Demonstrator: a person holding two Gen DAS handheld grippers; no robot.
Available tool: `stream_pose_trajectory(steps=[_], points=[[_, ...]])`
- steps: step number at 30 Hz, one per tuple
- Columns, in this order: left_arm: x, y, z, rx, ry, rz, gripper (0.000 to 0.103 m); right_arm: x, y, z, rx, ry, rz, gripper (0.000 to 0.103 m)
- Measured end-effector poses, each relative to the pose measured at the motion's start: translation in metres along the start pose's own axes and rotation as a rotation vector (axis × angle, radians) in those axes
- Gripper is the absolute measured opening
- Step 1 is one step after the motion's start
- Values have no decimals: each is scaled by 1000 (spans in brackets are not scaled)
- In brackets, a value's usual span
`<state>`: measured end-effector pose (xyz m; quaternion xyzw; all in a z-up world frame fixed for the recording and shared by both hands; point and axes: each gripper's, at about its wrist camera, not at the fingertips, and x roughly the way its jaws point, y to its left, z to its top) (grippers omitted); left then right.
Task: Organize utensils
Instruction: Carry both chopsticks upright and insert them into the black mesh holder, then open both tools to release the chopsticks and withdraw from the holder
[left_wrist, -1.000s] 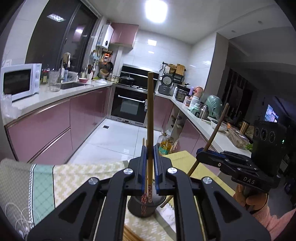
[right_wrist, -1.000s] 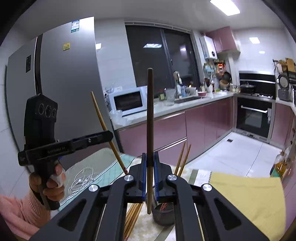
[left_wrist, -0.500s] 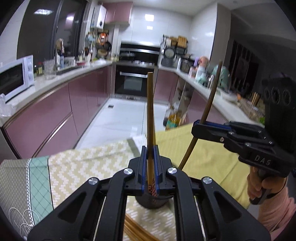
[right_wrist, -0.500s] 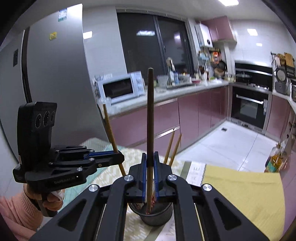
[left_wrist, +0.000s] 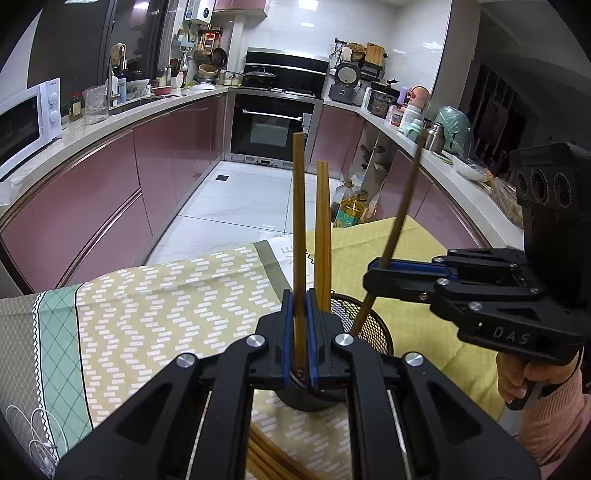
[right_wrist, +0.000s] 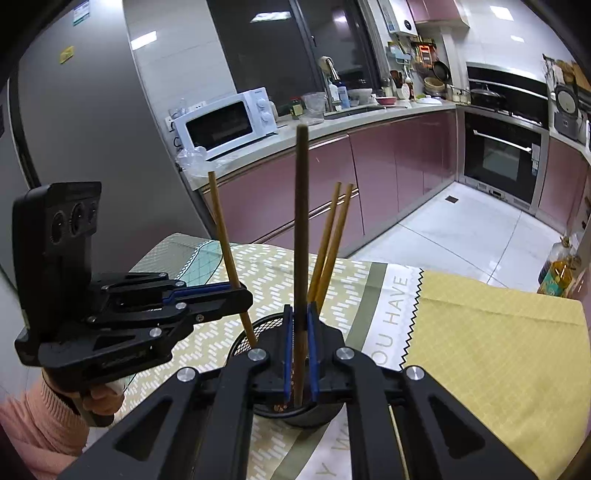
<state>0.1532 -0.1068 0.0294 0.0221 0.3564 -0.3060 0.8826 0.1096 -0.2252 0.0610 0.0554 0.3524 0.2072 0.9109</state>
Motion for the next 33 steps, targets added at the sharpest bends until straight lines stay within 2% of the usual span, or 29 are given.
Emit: stream_pose_trajectory(steps=[6,9,11,14,16,18,20,24,27,29,33], points=[[10,0,2,-7,3,27,9,11,-2,4,23,-1,-23,8],[7,1,-3,-17,-11,38,13,10,-3,1,29,-10,-26,11],[0,3,-9,-25,-36,47,17,6,-2,-3,25,-27,-33,26],[-19,4,-22,-22,-92,74,31,-2,2,-8,12,-61,-55,36],[-34,6,-32,-21,-127,93,46,-10,8,-14,-5,-86,-57,40],[-47,10,-43,-23,-153,110,54,-18,15,-20,-25,-109,-54,44],[-60,12,-56,-23,-171,125,64,-28,27,-30,-64,-136,-37,52],[-73,12,-84,-27,-160,157,83,-40,55,-55,-167,-144,18,61],[-73,13,-105,-34,-121,199,85,-34,73,-75,-218,-101,47,62],[-71,16,-117,-55,-97,205,87,-26,82,-87,-237,-60,33,62],[-63,17,-139,-58,-52,270,89,-8,83,-106,-197,1,48,62]])
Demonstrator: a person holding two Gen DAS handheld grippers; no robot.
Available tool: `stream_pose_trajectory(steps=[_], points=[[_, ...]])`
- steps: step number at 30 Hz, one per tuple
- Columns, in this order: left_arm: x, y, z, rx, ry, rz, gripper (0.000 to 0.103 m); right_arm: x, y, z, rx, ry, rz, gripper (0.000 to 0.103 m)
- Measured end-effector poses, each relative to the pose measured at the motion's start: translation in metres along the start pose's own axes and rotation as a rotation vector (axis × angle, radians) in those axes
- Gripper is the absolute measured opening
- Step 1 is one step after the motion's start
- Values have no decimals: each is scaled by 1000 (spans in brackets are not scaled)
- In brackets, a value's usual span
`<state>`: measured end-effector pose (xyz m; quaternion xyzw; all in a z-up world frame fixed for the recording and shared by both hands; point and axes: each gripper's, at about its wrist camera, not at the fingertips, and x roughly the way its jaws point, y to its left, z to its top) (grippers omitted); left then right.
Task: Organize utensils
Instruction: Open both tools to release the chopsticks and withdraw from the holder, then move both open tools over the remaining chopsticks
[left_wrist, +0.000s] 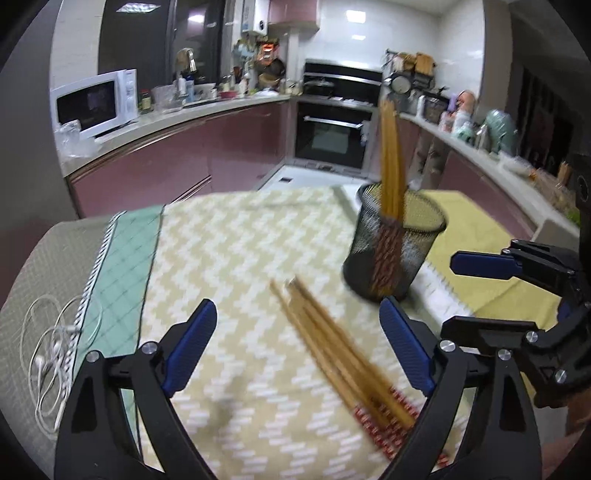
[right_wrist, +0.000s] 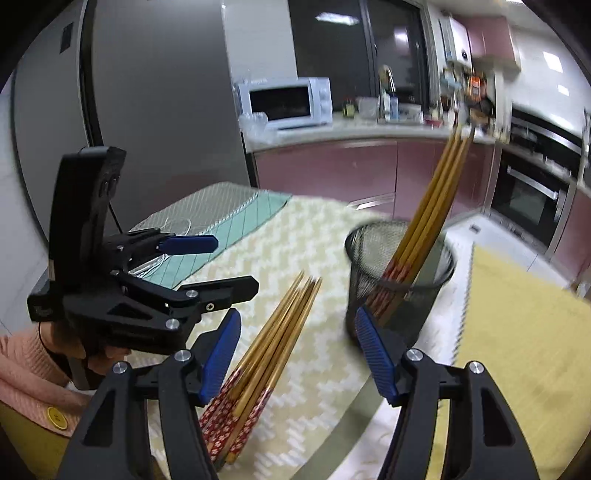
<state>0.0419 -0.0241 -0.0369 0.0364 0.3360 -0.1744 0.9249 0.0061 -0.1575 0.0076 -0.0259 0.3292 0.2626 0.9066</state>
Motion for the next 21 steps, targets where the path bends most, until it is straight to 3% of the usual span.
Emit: stream_pose_trajectory(steps=[8,21], points=[[7,1,-19,-14,59,58,90,17,-4,-16,66,55,-18,62],[1,2,-19,-28,66,88,91,28,-3,-18,76,72,-49,64]])
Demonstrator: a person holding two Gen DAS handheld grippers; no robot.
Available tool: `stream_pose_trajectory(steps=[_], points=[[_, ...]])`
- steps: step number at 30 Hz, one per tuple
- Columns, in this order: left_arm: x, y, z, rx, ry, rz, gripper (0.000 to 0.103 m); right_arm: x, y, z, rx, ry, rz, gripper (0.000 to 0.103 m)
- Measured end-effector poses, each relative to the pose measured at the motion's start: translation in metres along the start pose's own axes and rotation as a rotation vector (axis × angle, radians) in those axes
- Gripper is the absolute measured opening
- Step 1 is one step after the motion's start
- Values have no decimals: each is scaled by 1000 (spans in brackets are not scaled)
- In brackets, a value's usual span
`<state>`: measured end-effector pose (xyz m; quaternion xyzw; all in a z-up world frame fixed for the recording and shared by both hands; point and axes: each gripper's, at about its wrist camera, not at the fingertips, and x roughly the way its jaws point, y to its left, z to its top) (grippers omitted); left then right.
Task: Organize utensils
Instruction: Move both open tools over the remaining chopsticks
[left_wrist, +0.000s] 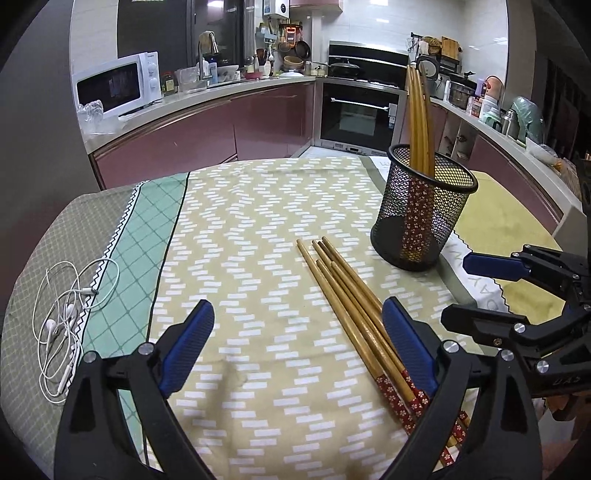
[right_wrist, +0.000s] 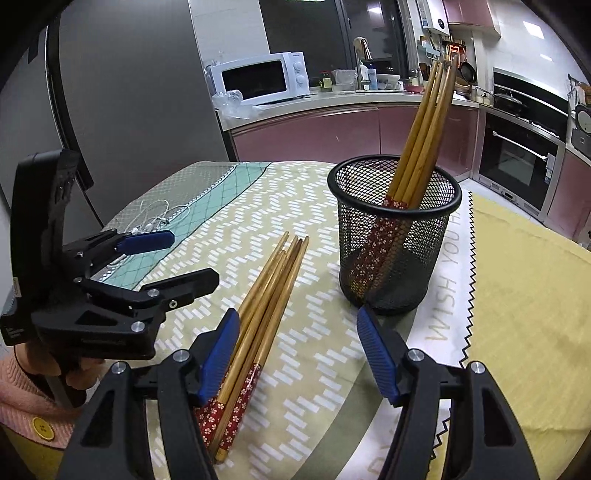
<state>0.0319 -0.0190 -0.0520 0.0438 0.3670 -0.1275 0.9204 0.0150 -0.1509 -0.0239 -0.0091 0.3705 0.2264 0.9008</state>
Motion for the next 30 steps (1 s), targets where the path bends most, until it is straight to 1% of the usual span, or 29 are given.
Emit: stream_pose_trajectory(steps=[9,12,14,17,19,21,23,27,30], points=[[4,5,-3,-14,22,16,91,18,11,1,-33,42,-23,65],[5,6,-4,-16,27,19,91,23,13,1,-35,57,-28,60],[6,6,-4,-16,29,20,91,27,13,1,-33,72,-30,52],[9,9,-5,-15,40,17,86,32,13,2,-30,89,-35,48],[12,10,-6,-20,52,10,81,34,14,3,-33,95,-35,46],[14,10,-8,-20,60,5,81,37,17,3,-46,104,-37,44],[16,9,-9,-12,64,8,81,39,18,4,-51,113,-35,41],[17,5,-10,1,69,-5,78,47,23,3,-79,138,-76,37],[19,3,-11,11,71,-13,78,45,20,4,-75,140,-69,36]])
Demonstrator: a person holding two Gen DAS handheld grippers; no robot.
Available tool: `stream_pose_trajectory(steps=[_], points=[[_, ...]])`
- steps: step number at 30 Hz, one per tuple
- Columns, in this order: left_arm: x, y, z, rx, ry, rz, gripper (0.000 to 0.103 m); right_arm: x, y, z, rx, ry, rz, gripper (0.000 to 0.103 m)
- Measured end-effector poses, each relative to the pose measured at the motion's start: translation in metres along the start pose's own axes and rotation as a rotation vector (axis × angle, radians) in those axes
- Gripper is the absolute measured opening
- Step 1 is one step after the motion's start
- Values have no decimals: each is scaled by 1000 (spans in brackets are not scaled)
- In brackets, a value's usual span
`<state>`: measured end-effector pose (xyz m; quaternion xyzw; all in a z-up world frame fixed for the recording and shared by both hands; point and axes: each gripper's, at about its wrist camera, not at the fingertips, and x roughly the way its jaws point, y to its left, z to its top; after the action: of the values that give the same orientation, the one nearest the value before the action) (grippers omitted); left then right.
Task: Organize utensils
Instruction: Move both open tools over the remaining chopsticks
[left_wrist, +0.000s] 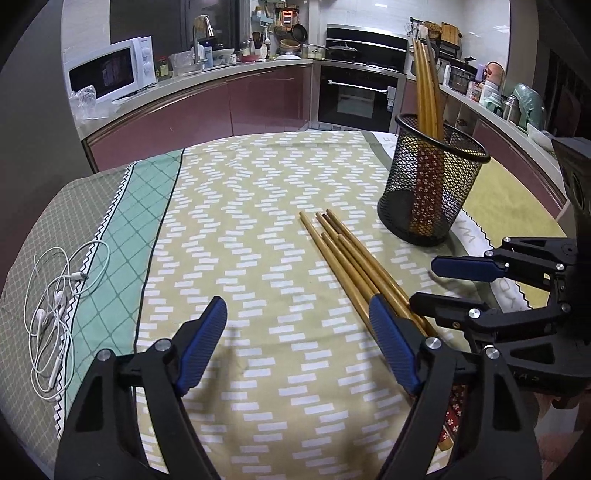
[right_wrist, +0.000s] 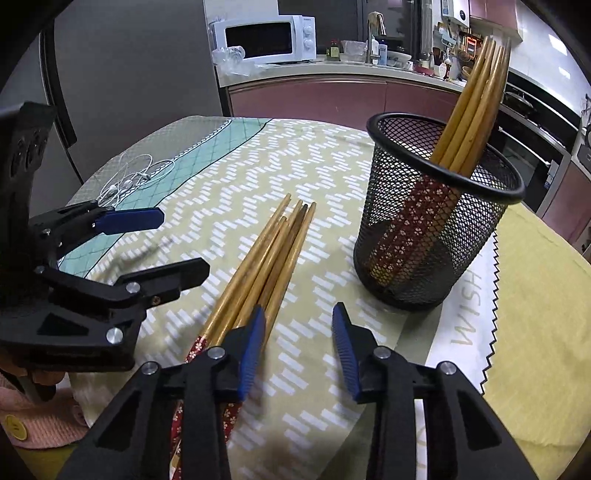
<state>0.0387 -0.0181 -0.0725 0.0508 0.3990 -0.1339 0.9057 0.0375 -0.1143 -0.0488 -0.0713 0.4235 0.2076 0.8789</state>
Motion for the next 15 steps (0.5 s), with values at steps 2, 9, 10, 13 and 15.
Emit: stream_pose_trajectory(steps=[2,9,10,13,15], points=[[1,-1,0,3,5,-5,77,-1,-2,1,1,5,0,34],[10,-3,-3,3,29,-19,74,0,-1,2,9,29,40,32],[10,-2,-3,3,29,-20,73,2,-1,3,9,31,43,32],[11,-3,-2,7,30,-27,73,3,2,5,-7,34,23,32],[12,-3,-2,10,32,-27,73,2,1,5,-6,37,19,32]])
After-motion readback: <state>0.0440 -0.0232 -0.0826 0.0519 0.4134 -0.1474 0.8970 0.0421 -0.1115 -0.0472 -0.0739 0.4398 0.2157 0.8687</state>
